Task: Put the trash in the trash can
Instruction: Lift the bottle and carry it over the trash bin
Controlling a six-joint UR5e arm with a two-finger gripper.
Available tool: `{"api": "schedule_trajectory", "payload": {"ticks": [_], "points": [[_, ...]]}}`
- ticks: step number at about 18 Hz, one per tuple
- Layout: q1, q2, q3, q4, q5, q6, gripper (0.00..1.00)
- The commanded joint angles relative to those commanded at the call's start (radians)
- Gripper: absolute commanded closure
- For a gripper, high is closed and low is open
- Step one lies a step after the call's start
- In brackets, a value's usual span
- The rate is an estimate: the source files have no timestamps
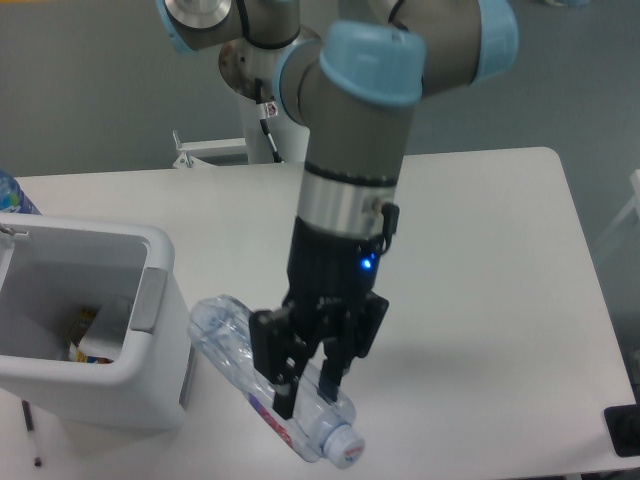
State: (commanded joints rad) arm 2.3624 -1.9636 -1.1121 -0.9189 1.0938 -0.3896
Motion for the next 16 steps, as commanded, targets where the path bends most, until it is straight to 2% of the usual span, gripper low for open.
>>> {"api": "schedule_trajectory", "payload": {"ticks": [3, 9, 14, 16], "points": [[-0.011, 0.014, -0.005, 0.000, -0.022, -0.005, 0.45], [-0.110, 0.011, -0.017, 0.002, -0.018, 0.003, 0.45], [-0.189, 0.017, -0.093, 0.047, -0.014, 0.046, 0.45], [-0.198, 0.009, -0.101, 0.052, -0.006, 0.048, 0.45]]}}
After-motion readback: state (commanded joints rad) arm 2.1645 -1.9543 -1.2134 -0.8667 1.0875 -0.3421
